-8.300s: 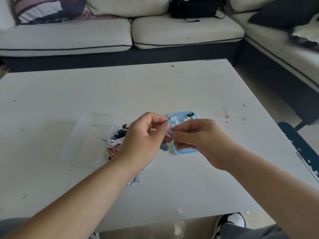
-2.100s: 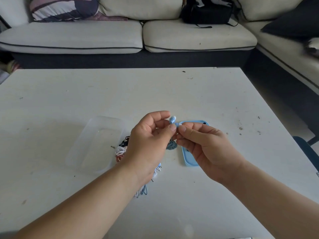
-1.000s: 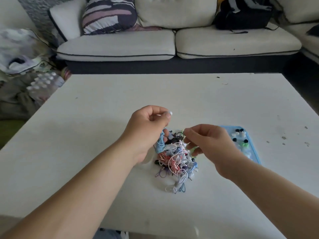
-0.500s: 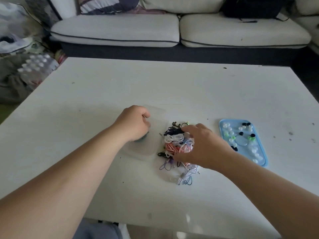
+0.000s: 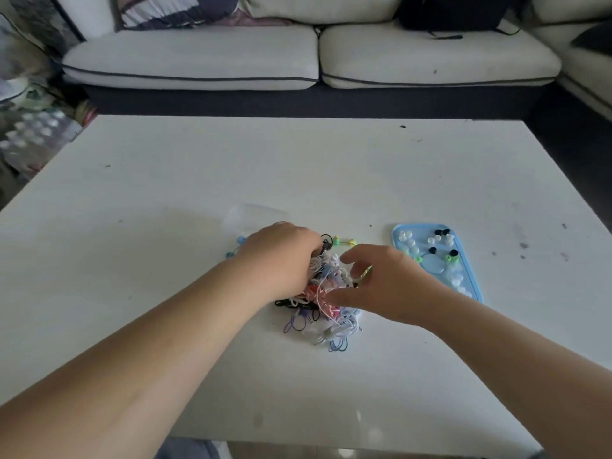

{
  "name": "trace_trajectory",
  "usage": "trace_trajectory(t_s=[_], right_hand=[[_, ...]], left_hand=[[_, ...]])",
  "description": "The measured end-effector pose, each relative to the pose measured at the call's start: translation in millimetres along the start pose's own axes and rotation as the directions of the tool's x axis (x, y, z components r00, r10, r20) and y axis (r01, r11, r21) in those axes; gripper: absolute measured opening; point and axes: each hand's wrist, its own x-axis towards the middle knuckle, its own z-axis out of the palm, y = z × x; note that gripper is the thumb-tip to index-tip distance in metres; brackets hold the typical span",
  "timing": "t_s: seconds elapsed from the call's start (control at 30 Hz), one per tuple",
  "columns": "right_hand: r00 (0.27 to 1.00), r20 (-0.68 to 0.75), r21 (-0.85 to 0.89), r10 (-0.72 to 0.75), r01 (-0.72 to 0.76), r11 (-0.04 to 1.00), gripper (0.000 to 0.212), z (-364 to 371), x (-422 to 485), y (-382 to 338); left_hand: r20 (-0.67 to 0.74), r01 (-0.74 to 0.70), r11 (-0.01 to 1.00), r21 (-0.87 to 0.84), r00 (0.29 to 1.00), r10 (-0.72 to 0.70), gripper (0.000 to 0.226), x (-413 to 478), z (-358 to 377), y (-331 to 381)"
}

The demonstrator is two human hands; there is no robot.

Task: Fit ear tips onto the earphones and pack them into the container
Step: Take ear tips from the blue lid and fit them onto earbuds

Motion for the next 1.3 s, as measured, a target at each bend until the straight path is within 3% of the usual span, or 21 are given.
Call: trace_trajectory(t_s=[0.17, 0.3, 0.37, 0.43, 0.5, 0.57, 0.6, 0.7, 0.8, 0.9, 1.1, 1.2, 1.3], right_hand=[[1.0, 0.021, 0.07, -0.004, 0.003, 0.998, 0.06, -4, -11, 14], [1.0, 0.003, 0.199, 0.024, -0.024, 0.98, 0.048, -15, -23, 25], [1.0, -0.018, 0.246, 0.024, -0.019, 0.969, 0.042, -19, -28, 28], [0.999, -0.043, 0.319, 0.026, -0.011, 0.948, 0.037, -22, -32, 30], [0.999, -0.035, 0.448, 0.04, -0.02, 0.894, 0.036, -26, -36, 30], [1.0, 0.002, 0.652, 0.017, -0.014, 0.758, 0.043, -29, -39, 29], [1.0, 0.02, 0.744, -0.006, -0.011, 0.668, 0.048, -31, -40, 28], [0.993, 0.07, 0.888, -0.1, -0.017, 0.459, 0.059, -36, -39, 32], [0.975, 0.1, 0.937, -0.199, -0.025, 0.347, 0.054, -40, -39, 38], [0.974, 0.082, 0.96, -0.21, -0.021, 0.278, 0.039, -43, -41, 41], [0.994, 0.041, 0.973, -0.103, -0.016, 0.232, 0.032, -48, -43, 40], [0.999, 0.024, 0.976, -0.036, -0.015, 0.218, 0.038, -49, -43, 37], [0.997, 0.029, 0.957, -0.065, -0.009, 0.291, 0.029, -51, -45, 35]], left_hand=[[-0.043, 0.016, 0.999, -0.045, 0.999, -0.018, 0.021, 4, -12, 10], [-0.18, 0.037, 0.974, -0.224, 0.98, -0.079, 0.023, -1, -32, 16], [-0.185, 0.07, 0.916, -0.394, 0.971, -0.154, 0.017, -6, -40, 18], [-0.115, 0.1, 0.739, -0.666, 0.965, -0.235, 0.013, -9, -45, 25], [0.025, 0.127, 0.413, -0.902, 0.969, -0.245, 0.013, -12, -49, 36], [0.13, 0.153, 0.136, -0.979, 0.977, -0.168, 0.009, -15, -50, 48], [0.148, 0.158, 0.079, -0.984, 0.981, -0.125, 0.007, -15, -49, 53], [0.142, 0.144, 0.055, -0.988, 0.989, -0.045, 0.015, -16, -44, 66], [0.186, 0.186, -0.024, -0.982, 0.982, 0.019, 0.01, -15, -39, 71], [0.202, 0.203, -0.029, -0.979, 0.979, 0.036, 0.006, -13, -35, 71], [0.188, 0.188, 0.0, -0.982, 0.981, 0.045, 0.024, -11, -30, 68], [0.199, 0.199, 0.023, -0.98, 0.98, 0.02, 0.029, -10, -27, 69], [0.204, 0.205, 0.047, -0.978, 0.979, -0.018, 0.031, -10, -24, 72]])
